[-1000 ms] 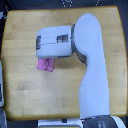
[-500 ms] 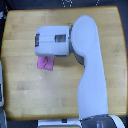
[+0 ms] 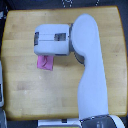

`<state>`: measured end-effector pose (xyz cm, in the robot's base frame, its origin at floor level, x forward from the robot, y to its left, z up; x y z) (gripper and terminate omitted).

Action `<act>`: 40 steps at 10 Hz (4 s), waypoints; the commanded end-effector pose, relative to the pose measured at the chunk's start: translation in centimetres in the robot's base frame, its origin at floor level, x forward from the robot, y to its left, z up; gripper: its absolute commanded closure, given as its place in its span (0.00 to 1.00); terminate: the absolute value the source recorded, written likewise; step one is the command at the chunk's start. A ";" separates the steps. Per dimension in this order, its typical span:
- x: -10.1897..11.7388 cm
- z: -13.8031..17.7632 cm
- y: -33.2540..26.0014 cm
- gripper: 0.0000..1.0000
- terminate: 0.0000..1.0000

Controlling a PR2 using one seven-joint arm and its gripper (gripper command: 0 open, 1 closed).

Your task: Folding a cloth

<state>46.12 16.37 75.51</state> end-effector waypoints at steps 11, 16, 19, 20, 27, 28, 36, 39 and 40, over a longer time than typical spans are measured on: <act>-0.4 -1.0 3.3 0.00 0.00; 0.0 -0.9 3.0 0.00 0.00; -0.1 -0.5 2.1 0.00 0.00; 0.0 -0.5 2.1 0.00 0.00; 3.9 5.3 2.6 0.00 0.00; 4.8 6.8 2.6 0.00 0.00; 8.6 15.7 -3.9 0.00 0.00; 7.6 15.9 -13.5 0.00 0.00; 7.4 15.9 -14.9 0.00 0.00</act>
<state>54.12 12.31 90.49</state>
